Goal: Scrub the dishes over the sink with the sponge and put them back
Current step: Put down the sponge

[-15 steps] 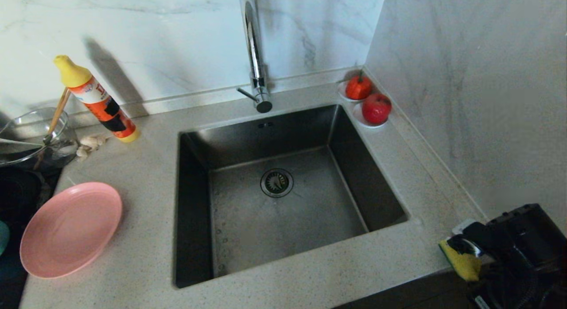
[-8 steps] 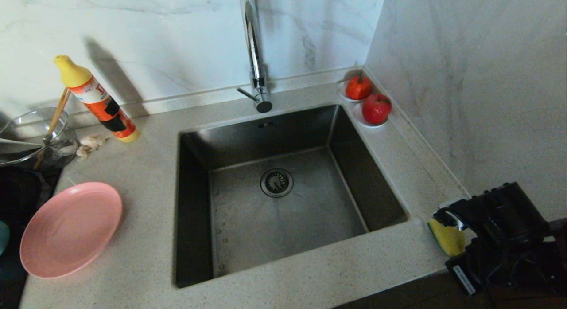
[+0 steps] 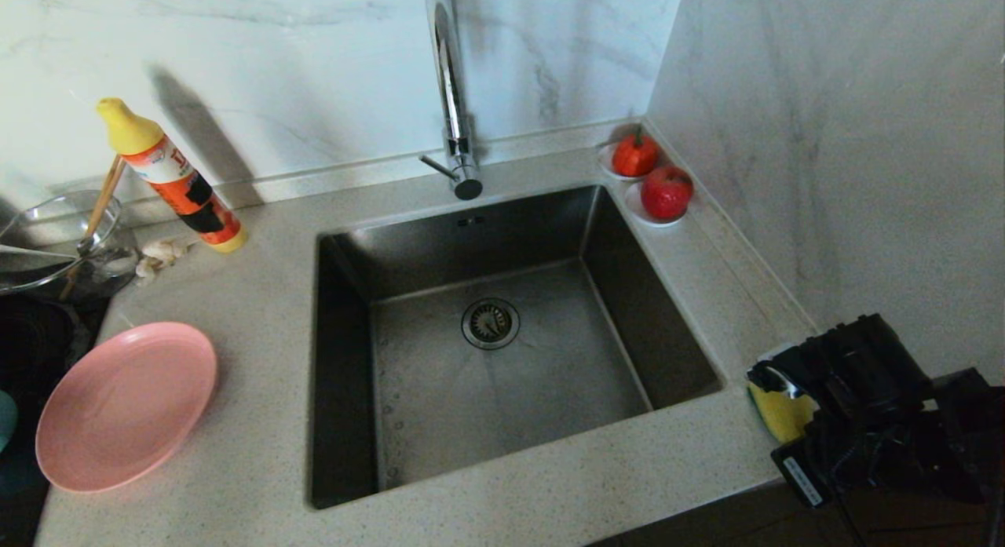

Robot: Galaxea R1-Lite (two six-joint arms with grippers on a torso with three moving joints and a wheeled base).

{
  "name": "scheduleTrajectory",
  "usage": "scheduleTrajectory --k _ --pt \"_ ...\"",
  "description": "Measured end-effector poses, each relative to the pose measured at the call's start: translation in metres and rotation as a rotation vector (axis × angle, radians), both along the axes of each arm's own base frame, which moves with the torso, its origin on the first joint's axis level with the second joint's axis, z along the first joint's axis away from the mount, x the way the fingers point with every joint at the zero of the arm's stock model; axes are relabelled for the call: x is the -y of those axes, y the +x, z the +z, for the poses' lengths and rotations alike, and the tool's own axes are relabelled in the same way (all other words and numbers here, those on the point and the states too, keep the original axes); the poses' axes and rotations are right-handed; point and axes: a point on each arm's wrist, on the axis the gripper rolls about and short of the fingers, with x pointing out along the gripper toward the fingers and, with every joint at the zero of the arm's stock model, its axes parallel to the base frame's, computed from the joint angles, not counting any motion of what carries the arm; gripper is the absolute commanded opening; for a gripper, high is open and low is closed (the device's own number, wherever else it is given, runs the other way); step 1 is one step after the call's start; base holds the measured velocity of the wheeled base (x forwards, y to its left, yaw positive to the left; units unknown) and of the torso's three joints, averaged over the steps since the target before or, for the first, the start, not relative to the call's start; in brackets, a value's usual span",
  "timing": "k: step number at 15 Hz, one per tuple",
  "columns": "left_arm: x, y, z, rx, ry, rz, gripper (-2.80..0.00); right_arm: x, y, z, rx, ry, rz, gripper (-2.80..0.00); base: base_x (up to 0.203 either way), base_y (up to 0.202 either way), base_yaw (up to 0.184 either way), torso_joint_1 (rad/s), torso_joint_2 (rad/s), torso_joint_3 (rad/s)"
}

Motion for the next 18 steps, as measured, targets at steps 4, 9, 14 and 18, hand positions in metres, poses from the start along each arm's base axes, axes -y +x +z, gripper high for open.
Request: scheduleTrajectory --k 4,9,14,18 --pt "0.0 0.0 0.0 0.0 0.0 0.0 -2.8 0.0 0.007 0.006 0.021 -0.014 0.012 -2.8 0.0 0.0 0.0 0.0 0.0 0.0" --pt "0.0 0.0 0.0 0.0 0.0 0.0 -2.8 0.0 0.01 0.009 0.032 -0.019 0.014 -2.8 0.0 0.0 0.0 0.0 0.0 0.0" --pt "0.0 0.0 0.0 0.0 0.0 0.0 -2.8 0.001 0.011 0.012 0.052 -0.029 0.008 0.0 0.0 0.0 0.0 0.0 0.0 0.0" --pt "0.0 0.0 0.0 0.0 0.0 0.0 -2.8 0.001 0.013 0.018 0.085 -0.014 0.002 0.0 0.0 0.0 0.0 0.0 0.0 0.0"
